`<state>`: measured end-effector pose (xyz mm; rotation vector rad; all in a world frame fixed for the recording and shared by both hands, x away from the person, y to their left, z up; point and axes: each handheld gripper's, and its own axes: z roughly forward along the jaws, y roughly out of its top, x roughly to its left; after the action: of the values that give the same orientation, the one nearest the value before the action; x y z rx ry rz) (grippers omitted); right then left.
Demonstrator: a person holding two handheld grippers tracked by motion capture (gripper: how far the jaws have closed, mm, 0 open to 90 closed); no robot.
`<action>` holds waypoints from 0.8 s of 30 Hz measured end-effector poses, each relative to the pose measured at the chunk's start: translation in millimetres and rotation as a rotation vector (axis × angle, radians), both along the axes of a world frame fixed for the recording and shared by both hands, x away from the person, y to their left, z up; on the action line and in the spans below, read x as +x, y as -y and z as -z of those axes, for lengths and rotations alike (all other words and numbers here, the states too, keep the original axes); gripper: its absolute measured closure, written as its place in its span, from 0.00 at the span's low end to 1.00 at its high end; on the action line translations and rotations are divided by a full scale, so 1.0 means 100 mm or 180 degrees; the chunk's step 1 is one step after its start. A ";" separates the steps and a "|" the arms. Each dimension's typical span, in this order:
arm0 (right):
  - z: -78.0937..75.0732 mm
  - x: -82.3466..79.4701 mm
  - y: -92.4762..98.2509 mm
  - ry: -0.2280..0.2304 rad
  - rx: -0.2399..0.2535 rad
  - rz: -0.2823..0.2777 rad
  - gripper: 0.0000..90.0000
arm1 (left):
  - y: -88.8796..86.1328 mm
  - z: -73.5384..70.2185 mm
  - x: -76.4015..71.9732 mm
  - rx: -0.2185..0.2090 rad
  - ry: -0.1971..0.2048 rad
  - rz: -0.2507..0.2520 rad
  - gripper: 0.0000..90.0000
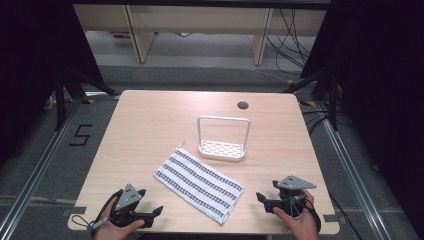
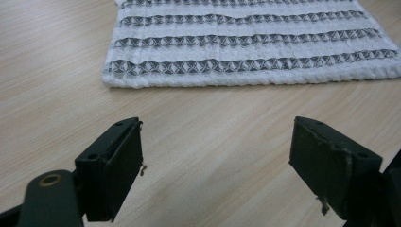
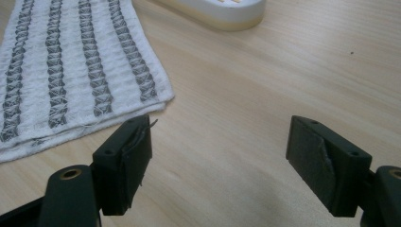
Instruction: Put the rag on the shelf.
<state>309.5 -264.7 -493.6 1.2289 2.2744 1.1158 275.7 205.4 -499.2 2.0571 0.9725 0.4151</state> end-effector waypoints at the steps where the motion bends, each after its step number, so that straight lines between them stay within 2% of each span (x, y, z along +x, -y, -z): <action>1: 0.00 0.00 0.00 0.0000 0.0000 0.0000 0.27 | 0.01 0.01 0.00 -0.0039 0.0014 -0.0025 0.19; 2: 0.00 0.00 0.00 0.0001 0.0001 0.0004 0.27 | 0.01 0.00 0.00 -0.0002 0.0007 0.0000 0.19; 4: -0.01 0.00 -0.01 -0.0002 0.0014 0.0003 0.27 | 0.02 0.00 0.00 -0.0011 0.0010 -0.0005 0.19; 5: 0.00 0.01 -0.01 -0.0005 0.0029 -0.0025 0.27 | 0.04 0.01 -0.01 -0.0094 0.0010 -0.0054 0.19; 7: -0.01 0.01 0.00 -0.0026 0.0032 -0.0061 0.27 | 0.04 0.01 -0.01 -0.0103 0.0009 -0.0059 0.19; 8: -0.01 0.02 0.00 -0.0024 0.0038 -0.0085 0.27 | 0.06 0.01 -0.01 -0.0174 0.0010 -0.0073 0.19; 9: -0.01 0.00 -0.02 -0.0015 0.0029 -0.0022 0.28 | 0.07 0.01 -0.02 -0.0207 0.0005 -0.0079 0.19; 10: -0.01 0.00 -0.02 -0.0015 0.0029 -0.0022 0.28 | 0.06 0.00 -0.01 -0.0161 0.0005 -0.0024 0.19; 11: -0.02 0.00 -0.02 0.0007 -0.0007 -0.0023 0.28 | 0.09 0.00 -0.02 -0.0208 -0.0002 -0.0052 0.19; 13: -0.02 0.01 -0.03 0.0003 0.0005 -0.0084 0.28 | 0.13 -0.01 -0.04 -0.0285 -0.0006 -0.0021 0.19; 14: -0.02 0.00 -0.04 0.0002 0.0021 -0.0057 0.28 | 0.16 -0.01 -0.04 -0.0301 -0.0013 -0.0020 0.19; 17: -0.03 0.01 -0.06 0.0011 0.0019 -0.0129 0.29 | 0.25 -0.01 -0.05 -0.0265 -0.0018 0.0114 0.20; 18: -0.04 0.01 -0.07 0.0040 -0.0038 -0.0120 0.29 | 0.30 -0.01 -0.07 -0.0337 -0.0040 0.0101 0.20; 19: -0.04 0.02 -0.08 -0.0002 0.0001 -0.0149 0.30 | 0.32 -0.01 -0.07 -0.0296 -0.0049 0.0167 0.21; 20: -0.04 -0.01 -0.11 -0.0047 0.0053 -0.0038 0.30 | 0.37 -0.01 -0.08 -0.0369 -0.0054 0.0175 0.22; 21: -0.05 0.01 -0.10 0.0044 -0.0041 -0.0086 0.31 | 0.41 -0.01 -0.09 -0.0333 -0.0081 0.0237 0.22; 23: -0.06 0.02 -0.12 0.0042 -0.0075 -0.0109 0.32 | 0.49 0.00 -0.10 -0.0396 -0.0087 0.0268 0.22; 24: -0.06 0.03 -0.14 0.0023 -0.0053 -0.0127 0.33 | 0.52 -0.01 -0.10 -0.0320 -0.0089 0.0345 0.22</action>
<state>312.4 -250.8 -487.4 1.1763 2.3078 1.1112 265.3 153.0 -498.7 2.0182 0.8760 0.2757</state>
